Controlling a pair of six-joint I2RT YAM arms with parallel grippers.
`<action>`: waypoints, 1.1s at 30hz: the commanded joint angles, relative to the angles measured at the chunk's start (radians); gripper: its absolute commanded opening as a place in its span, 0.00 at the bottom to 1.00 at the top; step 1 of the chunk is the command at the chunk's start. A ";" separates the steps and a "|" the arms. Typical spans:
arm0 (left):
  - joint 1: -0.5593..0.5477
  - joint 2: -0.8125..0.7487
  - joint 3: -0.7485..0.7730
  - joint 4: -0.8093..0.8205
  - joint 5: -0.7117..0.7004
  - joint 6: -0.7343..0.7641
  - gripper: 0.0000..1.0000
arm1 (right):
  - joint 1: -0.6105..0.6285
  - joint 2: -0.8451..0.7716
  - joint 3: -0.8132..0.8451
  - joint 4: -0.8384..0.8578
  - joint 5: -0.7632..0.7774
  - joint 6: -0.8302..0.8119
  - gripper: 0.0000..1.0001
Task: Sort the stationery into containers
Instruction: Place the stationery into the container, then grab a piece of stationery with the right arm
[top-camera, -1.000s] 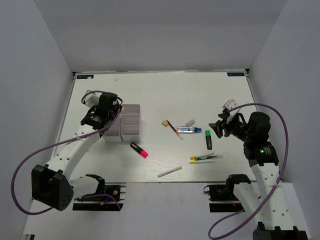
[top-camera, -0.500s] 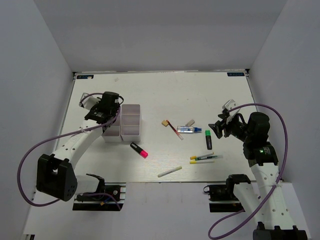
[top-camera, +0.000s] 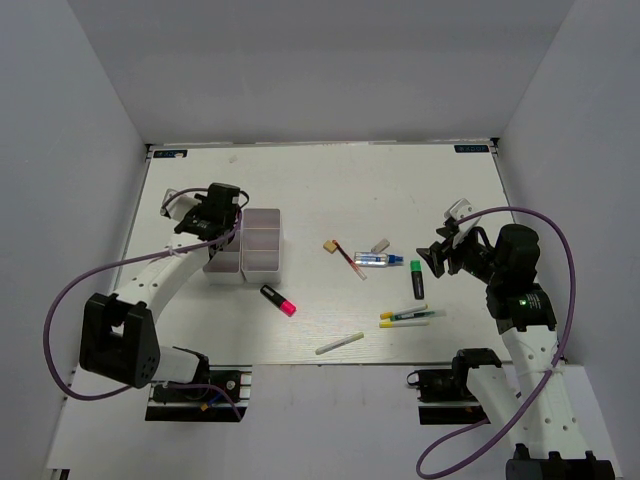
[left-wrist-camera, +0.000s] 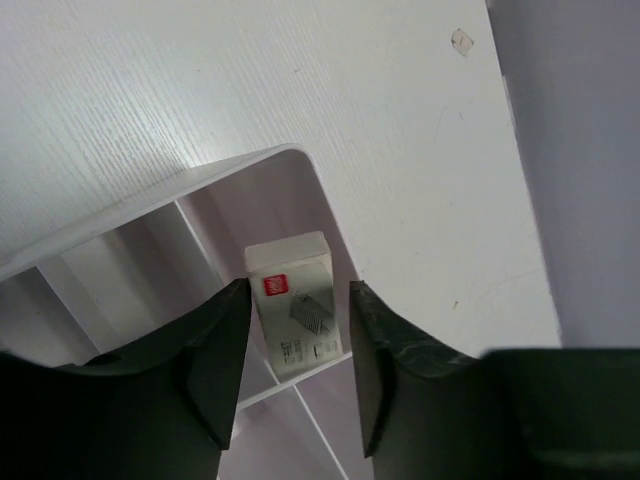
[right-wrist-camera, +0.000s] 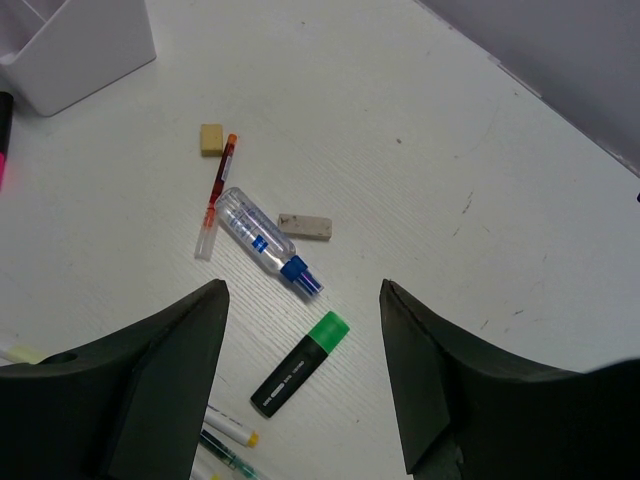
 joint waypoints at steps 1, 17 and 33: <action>0.007 -0.006 0.049 0.001 -0.029 -0.023 0.58 | -0.005 -0.005 -0.004 0.031 -0.010 -0.002 0.68; -0.014 -0.172 0.071 0.166 0.349 0.522 0.75 | 0.003 0.085 0.001 0.032 -0.097 -0.097 0.68; -0.024 -0.524 -0.149 0.033 0.885 1.079 0.92 | 0.398 0.969 0.573 -0.097 0.085 -0.019 0.88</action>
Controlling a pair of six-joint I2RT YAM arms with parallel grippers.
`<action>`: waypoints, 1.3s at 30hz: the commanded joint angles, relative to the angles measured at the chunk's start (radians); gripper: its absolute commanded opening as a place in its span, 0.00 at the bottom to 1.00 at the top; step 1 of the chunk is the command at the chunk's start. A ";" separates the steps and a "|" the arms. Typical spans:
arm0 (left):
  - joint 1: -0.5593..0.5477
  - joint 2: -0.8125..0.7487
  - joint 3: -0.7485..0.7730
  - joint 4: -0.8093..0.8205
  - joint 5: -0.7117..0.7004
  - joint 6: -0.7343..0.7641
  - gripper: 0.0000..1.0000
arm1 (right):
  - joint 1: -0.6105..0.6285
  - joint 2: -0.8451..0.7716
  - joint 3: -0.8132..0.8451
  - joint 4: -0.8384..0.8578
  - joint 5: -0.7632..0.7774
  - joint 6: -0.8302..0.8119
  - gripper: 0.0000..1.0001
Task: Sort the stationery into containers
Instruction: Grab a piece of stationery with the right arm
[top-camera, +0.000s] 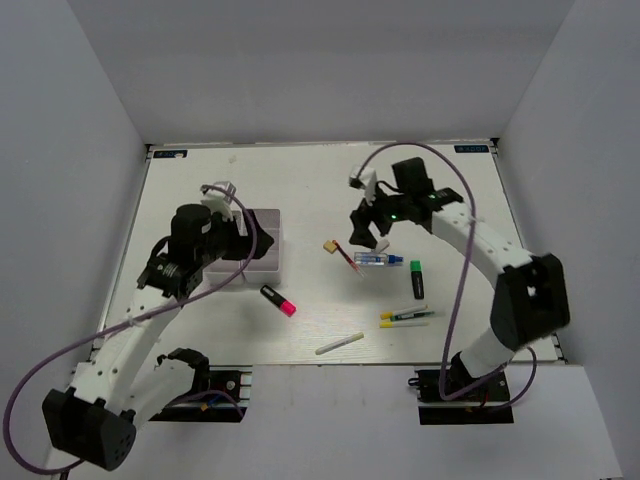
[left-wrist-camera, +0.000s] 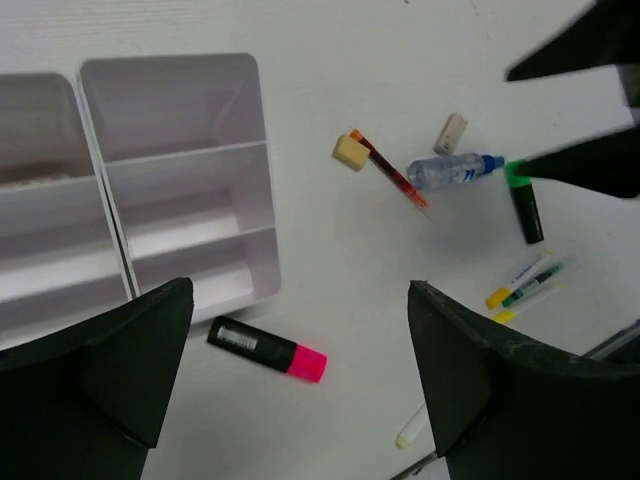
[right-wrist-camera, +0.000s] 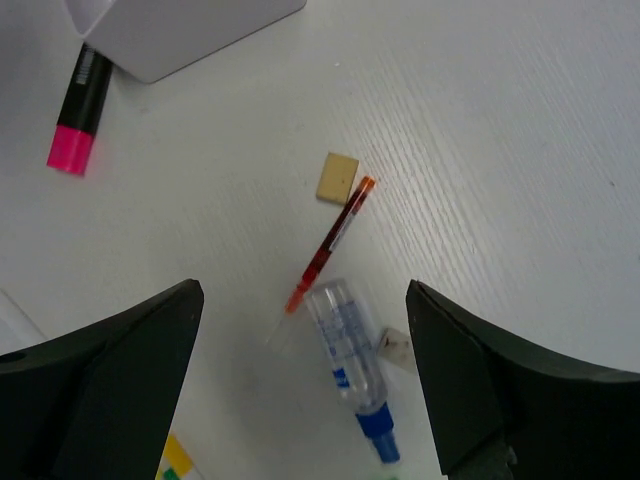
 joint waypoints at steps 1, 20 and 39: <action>-0.002 -0.152 -0.085 0.007 0.067 0.086 1.00 | 0.086 0.156 0.123 -0.015 0.128 0.059 0.88; -0.002 -0.330 -0.113 0.025 0.119 0.095 1.00 | 0.270 0.583 0.474 -0.116 0.392 0.140 0.50; -0.002 -0.340 -0.122 0.025 0.119 0.095 1.00 | 0.278 0.626 0.431 -0.096 0.455 0.122 0.56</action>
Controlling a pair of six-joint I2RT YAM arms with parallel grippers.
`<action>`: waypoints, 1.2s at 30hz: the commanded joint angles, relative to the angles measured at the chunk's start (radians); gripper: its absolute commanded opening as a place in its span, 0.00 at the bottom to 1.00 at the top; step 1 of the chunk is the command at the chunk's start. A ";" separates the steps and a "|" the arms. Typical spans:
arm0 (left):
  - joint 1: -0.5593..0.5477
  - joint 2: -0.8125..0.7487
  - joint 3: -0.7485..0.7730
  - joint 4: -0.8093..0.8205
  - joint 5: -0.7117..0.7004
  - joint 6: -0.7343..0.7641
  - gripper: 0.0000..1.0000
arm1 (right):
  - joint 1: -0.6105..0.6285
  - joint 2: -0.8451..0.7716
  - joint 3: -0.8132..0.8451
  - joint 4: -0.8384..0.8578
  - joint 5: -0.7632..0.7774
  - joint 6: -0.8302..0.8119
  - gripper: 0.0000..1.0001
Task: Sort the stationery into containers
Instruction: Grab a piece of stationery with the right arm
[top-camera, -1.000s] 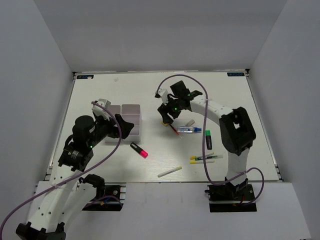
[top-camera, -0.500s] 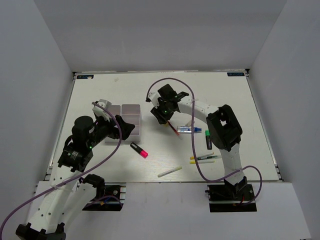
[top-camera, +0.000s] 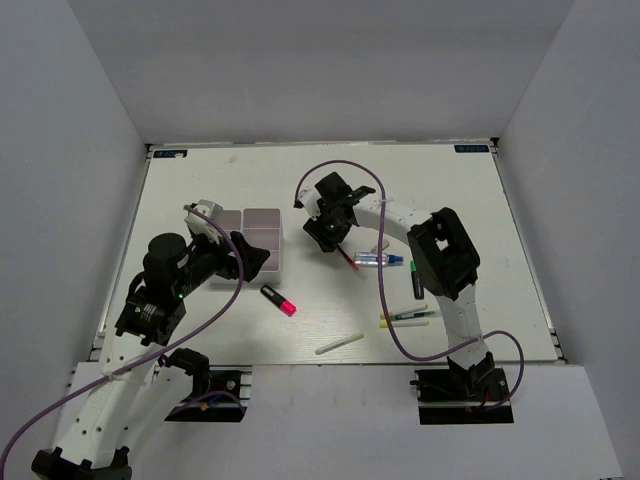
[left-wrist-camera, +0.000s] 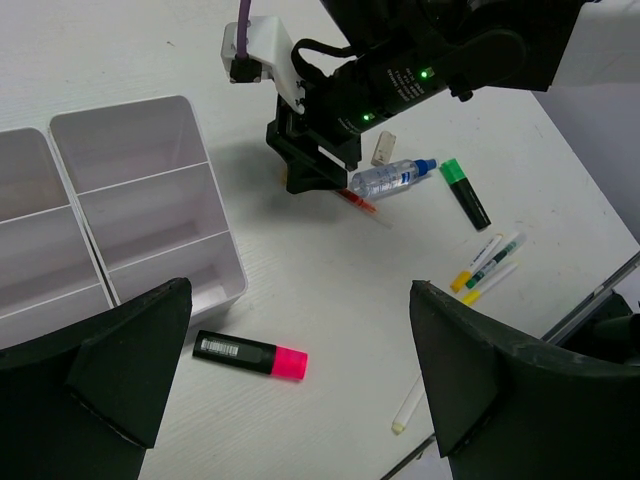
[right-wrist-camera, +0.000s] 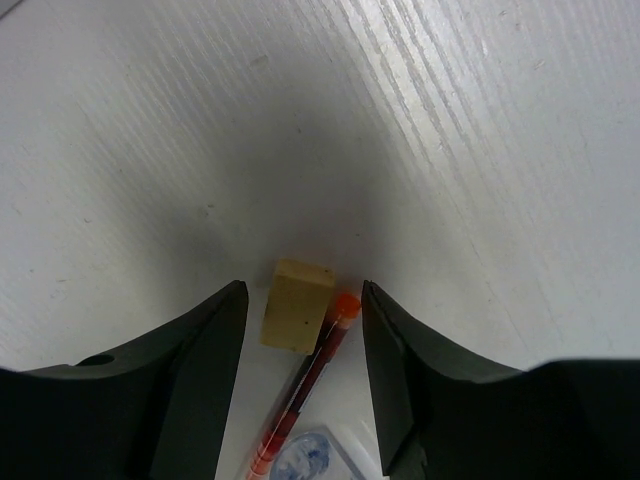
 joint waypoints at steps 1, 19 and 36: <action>-0.001 -0.010 -0.003 0.011 0.013 0.014 1.00 | 0.006 0.010 -0.001 -0.002 0.004 -0.002 0.55; -0.001 -0.010 -0.003 0.011 0.013 0.014 1.00 | 0.054 -0.002 -0.049 0.018 0.022 -0.088 0.57; -0.001 -0.019 -0.003 0.011 0.013 0.014 1.00 | 0.049 -0.056 -0.135 0.012 0.059 -0.093 0.50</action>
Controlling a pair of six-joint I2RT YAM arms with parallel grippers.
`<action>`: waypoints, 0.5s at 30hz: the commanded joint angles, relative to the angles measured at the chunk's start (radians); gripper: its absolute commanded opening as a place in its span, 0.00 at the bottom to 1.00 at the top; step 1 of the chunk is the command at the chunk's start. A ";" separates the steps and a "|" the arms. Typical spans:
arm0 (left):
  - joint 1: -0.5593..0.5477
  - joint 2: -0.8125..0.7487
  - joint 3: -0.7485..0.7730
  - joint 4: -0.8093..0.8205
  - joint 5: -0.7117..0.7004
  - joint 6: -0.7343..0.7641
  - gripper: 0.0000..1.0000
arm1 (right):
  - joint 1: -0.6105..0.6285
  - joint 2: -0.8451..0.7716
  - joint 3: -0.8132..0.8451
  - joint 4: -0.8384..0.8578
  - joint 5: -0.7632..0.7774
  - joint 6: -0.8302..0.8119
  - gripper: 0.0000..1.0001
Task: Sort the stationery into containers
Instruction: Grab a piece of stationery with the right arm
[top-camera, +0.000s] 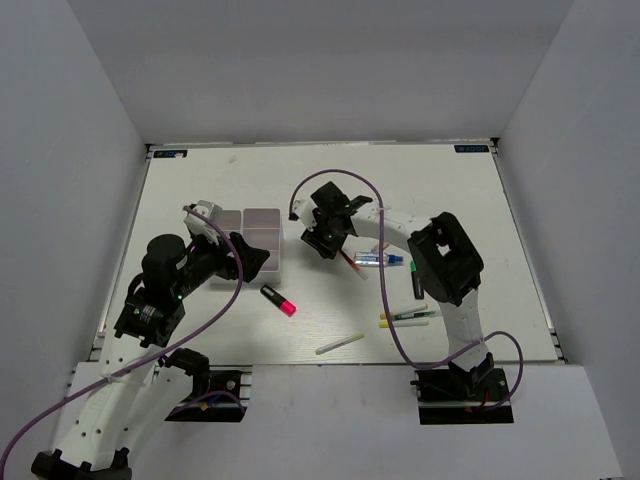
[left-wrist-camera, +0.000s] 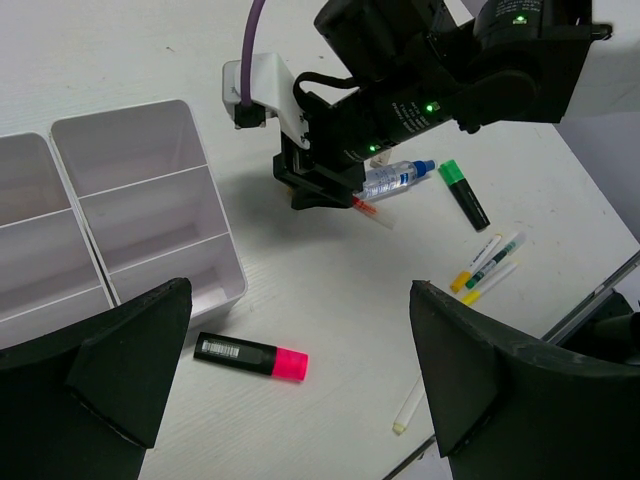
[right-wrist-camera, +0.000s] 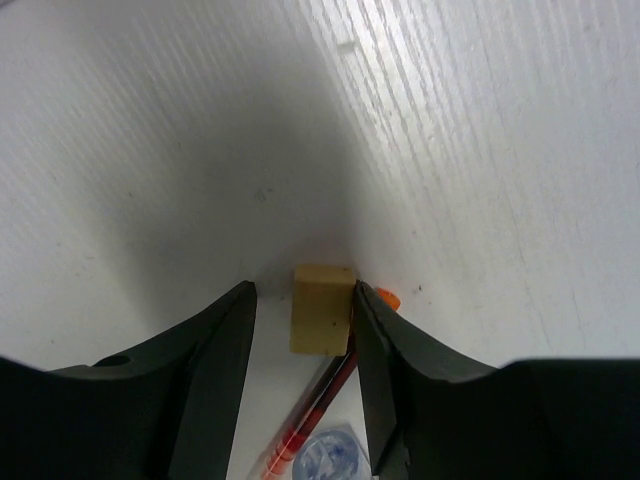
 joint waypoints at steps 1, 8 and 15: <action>-0.001 -0.009 -0.003 0.011 0.010 0.008 1.00 | -0.001 -0.026 -0.063 -0.040 0.034 -0.013 0.50; -0.001 -0.009 -0.003 0.011 0.010 0.008 1.00 | -0.003 -0.022 -0.063 -0.049 0.023 -0.019 0.40; -0.001 -0.009 -0.003 0.011 0.010 0.008 1.00 | 0.006 -0.098 -0.045 -0.060 -0.003 -0.044 0.06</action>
